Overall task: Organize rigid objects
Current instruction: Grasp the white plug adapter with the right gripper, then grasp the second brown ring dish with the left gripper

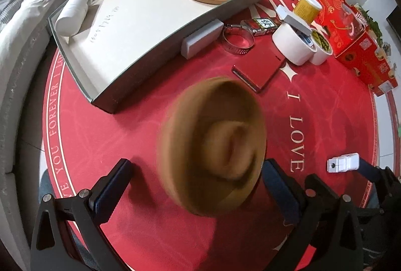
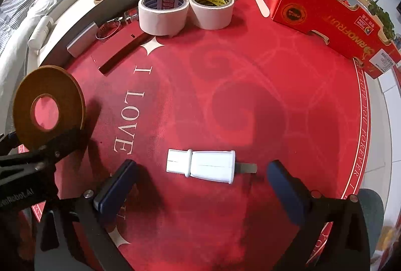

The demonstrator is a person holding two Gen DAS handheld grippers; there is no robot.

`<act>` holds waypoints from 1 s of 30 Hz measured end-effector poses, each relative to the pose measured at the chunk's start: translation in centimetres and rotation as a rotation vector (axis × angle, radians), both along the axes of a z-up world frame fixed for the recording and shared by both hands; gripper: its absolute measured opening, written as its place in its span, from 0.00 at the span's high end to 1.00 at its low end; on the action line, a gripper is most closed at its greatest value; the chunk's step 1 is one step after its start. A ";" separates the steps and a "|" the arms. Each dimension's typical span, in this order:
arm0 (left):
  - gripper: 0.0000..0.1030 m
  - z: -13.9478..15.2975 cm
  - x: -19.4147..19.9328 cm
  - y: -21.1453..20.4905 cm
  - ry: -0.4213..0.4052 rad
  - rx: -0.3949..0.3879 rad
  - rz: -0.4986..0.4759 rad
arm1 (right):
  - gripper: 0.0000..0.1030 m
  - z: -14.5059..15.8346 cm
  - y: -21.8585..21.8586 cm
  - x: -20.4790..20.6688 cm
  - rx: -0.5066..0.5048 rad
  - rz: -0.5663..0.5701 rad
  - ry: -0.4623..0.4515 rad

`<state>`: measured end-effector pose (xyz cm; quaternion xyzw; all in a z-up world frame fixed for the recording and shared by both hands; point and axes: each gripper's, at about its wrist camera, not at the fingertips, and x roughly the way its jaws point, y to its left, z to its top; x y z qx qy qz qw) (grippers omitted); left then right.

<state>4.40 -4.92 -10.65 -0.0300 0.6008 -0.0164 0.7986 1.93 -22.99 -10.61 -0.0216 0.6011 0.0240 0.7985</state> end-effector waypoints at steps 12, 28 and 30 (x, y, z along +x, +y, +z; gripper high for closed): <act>0.00 -0.6 1.6 -0.1 -0.016 0.057 -0.006 | 0.00 0.1 -0.2 -0.7 0.001 -0.001 -0.011; 0.00 -0.2 -1.5 -0.3 -0.066 0.058 0.009 | 0.00 0.0 -0.1 -0.7 0.000 -0.002 -0.003; 0.00 -0.3 -1.4 -0.3 -0.056 0.058 0.008 | 0.00 0.0 -0.1 -0.6 -0.001 -0.002 0.002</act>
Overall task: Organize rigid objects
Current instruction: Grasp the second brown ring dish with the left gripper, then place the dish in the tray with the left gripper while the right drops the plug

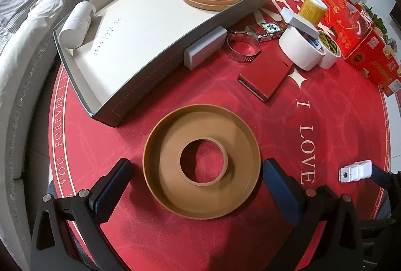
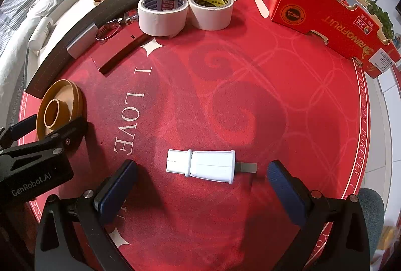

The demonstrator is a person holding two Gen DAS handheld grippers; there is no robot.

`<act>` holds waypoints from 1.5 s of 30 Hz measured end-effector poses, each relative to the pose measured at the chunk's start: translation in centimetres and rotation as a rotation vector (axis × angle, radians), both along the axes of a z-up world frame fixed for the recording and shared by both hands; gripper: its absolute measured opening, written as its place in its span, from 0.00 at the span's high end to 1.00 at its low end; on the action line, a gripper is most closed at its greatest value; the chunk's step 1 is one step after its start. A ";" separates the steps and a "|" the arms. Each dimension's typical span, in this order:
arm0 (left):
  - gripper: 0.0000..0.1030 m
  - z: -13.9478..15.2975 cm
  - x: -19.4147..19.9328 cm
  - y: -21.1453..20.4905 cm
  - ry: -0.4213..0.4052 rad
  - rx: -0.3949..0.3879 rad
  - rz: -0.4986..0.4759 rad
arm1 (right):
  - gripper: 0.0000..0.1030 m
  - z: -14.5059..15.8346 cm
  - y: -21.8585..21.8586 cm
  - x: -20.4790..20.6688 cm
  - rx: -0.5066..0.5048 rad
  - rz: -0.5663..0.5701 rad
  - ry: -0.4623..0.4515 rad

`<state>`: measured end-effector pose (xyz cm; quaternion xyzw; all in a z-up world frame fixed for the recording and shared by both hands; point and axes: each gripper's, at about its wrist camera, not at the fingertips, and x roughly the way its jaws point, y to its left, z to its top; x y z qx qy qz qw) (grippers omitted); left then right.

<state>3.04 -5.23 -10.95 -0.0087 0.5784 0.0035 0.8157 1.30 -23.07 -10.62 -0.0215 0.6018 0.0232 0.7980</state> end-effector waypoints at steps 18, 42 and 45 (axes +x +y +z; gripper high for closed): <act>0.15 1.6 0.4 0.2 0.005 -0.035 -0.020 | 0.43 0.9 0.9 1.5 -0.008 0.012 0.021; 0.14 19.3 6.2 9.7 -0.393 -0.081 0.225 | 0.43 15.1 4.7 10.0 0.254 0.040 -0.285; 0.14 20.6 7.0 10.4 -0.422 -0.074 0.245 | 0.43 17.3 5.8 12.0 0.277 0.043 -0.329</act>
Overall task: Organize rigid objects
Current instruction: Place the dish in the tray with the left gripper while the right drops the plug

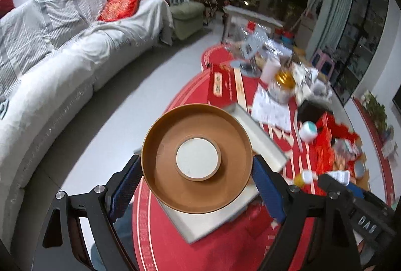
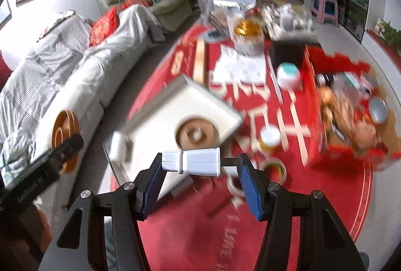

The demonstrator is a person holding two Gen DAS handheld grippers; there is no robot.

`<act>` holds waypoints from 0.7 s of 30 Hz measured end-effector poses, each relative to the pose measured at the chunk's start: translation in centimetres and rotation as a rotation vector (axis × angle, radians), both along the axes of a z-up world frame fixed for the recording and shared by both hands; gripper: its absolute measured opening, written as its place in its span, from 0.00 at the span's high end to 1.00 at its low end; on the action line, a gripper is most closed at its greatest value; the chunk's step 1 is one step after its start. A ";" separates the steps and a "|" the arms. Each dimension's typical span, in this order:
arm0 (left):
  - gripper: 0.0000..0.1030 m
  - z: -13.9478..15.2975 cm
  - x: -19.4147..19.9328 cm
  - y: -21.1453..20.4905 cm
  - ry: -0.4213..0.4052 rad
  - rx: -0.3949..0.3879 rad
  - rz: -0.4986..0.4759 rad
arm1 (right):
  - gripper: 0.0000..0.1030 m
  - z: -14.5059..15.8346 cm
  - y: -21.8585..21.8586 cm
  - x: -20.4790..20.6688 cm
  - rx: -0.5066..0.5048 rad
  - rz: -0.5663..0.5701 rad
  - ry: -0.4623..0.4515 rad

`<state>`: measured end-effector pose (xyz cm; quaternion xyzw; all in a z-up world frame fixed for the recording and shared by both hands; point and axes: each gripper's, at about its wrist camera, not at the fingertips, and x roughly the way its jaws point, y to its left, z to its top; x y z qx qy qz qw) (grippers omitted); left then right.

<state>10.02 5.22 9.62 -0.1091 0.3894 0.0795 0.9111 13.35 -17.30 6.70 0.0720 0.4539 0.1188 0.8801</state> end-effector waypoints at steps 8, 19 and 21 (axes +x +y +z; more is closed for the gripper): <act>0.14 0.9 3.1 1.4 -0.036 0.055 0.062 | 0.43 2.8 3.0 4.9 0.033 0.012 -0.058; 0.14 -6.2 6.2 0.5 0.123 0.075 0.038 | 0.43 -3.0 5.0 7.8 -0.020 0.028 0.063; 0.14 -6.9 6.5 0.4 0.139 0.081 0.033 | 0.43 -3.8 4.8 8.0 -0.028 0.022 0.078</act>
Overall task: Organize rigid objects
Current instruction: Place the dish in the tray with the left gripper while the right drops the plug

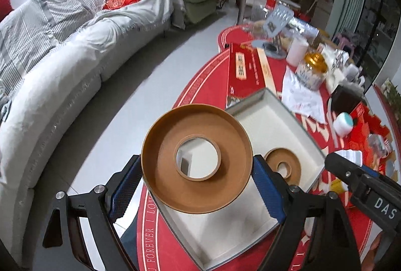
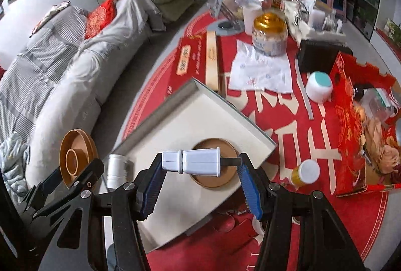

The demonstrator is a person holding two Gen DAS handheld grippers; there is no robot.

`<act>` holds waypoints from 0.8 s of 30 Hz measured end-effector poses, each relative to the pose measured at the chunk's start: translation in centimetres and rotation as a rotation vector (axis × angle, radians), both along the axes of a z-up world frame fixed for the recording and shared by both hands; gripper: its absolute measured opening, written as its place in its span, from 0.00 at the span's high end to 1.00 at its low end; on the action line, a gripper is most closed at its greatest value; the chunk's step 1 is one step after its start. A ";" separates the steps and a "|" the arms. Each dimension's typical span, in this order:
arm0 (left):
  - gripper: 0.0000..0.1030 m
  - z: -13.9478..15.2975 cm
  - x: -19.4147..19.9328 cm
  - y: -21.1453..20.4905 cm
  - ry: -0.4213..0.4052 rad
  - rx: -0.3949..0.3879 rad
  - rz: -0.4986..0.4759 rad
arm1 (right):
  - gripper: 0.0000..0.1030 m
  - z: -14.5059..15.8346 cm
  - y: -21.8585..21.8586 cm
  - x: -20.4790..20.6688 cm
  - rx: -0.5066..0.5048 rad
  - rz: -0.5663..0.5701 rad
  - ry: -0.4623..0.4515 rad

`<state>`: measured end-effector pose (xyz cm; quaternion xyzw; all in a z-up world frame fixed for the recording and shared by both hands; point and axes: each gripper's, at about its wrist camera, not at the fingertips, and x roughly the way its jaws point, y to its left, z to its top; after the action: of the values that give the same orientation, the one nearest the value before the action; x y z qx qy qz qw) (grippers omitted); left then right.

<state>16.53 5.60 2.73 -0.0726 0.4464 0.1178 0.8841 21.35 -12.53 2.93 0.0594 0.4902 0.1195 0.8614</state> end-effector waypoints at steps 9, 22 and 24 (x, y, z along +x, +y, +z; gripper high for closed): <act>0.14 -1.8 0.6 -0.1 0.044 0.000 -0.012 | 0.43 -2.0 -0.1 0.7 -0.035 0.007 0.042; 0.14 -3.2 2.5 0.6 0.081 -0.005 0.007 | 0.43 -3.2 1.2 2.4 -0.056 0.028 0.068; 0.14 -3.5 2.9 0.6 0.087 -0.004 0.006 | 0.43 -3.4 1.3 2.8 -0.048 0.027 0.074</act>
<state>19.44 6.16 -0.78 -0.0704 0.4843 0.1228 0.8634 24.15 -11.23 -0.48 0.0364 0.5252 0.1169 0.8422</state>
